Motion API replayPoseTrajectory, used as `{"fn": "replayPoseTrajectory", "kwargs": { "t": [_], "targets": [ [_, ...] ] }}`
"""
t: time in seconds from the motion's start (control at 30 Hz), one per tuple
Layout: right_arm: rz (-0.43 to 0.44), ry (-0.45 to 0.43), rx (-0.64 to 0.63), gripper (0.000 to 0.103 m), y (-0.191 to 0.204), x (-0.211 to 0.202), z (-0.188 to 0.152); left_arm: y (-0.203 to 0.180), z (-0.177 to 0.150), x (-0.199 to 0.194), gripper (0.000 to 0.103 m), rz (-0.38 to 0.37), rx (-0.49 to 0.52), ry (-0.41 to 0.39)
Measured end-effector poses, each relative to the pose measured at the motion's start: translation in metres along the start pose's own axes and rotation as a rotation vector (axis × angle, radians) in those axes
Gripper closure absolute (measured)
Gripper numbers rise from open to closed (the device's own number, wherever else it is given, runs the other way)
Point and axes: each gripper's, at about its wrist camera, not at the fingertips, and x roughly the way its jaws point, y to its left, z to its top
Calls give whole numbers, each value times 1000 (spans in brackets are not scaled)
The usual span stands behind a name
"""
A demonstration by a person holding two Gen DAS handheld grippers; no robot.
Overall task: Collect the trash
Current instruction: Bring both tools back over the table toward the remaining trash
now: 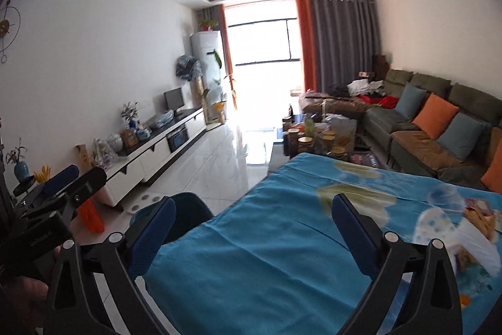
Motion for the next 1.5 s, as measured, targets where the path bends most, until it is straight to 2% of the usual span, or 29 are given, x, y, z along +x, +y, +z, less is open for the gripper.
{"fn": "replayPoseTrajectory", "kwargs": {
  "t": [0.07,0.27,0.57,0.83,1.1,1.5],
  "targets": [
    [-30,-14,10,7,-9,-18,-10,-13,-4,-7,6,-23,3,4],
    [-161,-45,36,7,-31,-67,-42,-56,-19,-18,6,-159,40,29],
    [-393,-22,139,7,-80,-120,-99,-119,-39,-41,6,-364,116,39],
    [-551,-9,211,7,-116,-157,-131,-160,-58,-42,6,-483,179,76],
    [-605,7,246,7,-145,-162,-136,-184,-66,-15,6,-512,214,126],
    [-565,69,258,7,-169,-124,-127,-207,-68,25,6,-518,237,178]
  ]
}}
